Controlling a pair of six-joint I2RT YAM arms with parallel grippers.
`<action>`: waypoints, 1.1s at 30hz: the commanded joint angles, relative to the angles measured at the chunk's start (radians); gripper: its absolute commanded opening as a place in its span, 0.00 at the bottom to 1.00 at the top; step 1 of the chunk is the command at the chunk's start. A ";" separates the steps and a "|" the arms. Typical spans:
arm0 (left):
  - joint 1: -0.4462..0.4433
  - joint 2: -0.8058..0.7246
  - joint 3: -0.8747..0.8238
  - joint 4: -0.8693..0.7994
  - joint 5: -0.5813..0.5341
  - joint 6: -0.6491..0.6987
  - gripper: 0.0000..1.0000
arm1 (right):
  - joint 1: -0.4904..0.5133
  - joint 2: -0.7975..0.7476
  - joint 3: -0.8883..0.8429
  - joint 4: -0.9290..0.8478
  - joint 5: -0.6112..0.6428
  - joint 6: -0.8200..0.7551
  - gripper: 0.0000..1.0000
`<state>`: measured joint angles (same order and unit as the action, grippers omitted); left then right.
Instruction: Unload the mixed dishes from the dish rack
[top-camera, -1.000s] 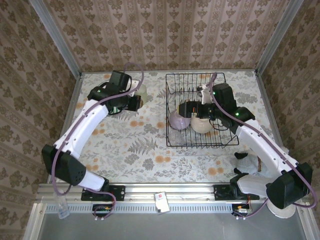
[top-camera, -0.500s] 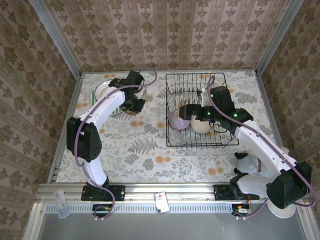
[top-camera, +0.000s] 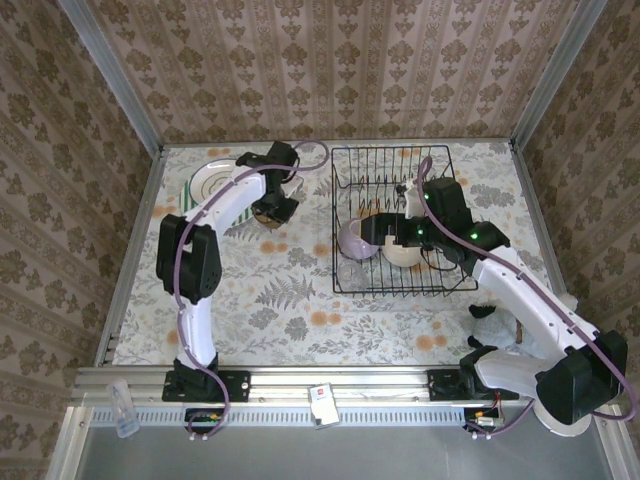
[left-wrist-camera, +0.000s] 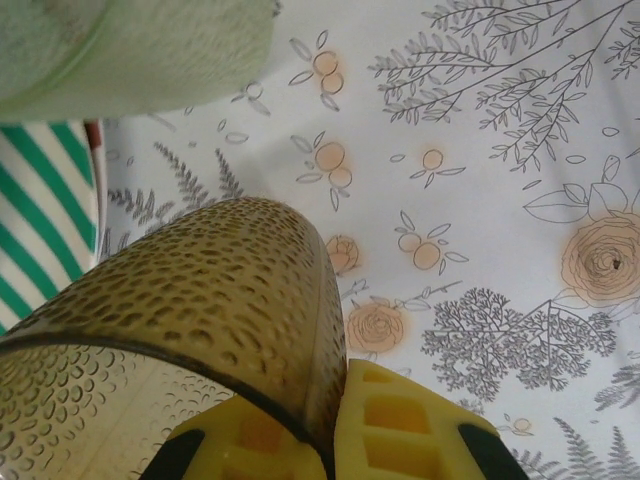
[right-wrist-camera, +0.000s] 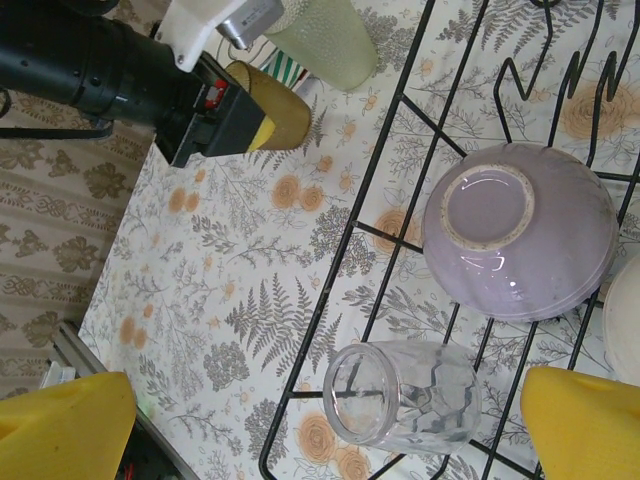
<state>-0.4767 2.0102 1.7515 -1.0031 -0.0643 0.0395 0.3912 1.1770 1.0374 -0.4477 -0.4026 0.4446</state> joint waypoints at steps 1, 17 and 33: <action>-0.009 0.015 0.025 -0.010 -0.002 0.146 0.00 | 0.006 -0.023 -0.017 -0.010 0.010 0.001 1.00; -0.019 0.004 -0.028 0.014 -0.005 0.531 0.00 | 0.007 -0.020 -0.015 0.002 0.002 0.007 1.00; -0.011 0.070 0.002 0.031 -0.067 0.643 0.00 | 0.016 -0.014 -0.028 -0.001 0.004 0.016 1.00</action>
<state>-0.4904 2.0567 1.7267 -0.9688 -0.1139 0.6392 0.3965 1.1713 1.0233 -0.4496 -0.4026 0.4484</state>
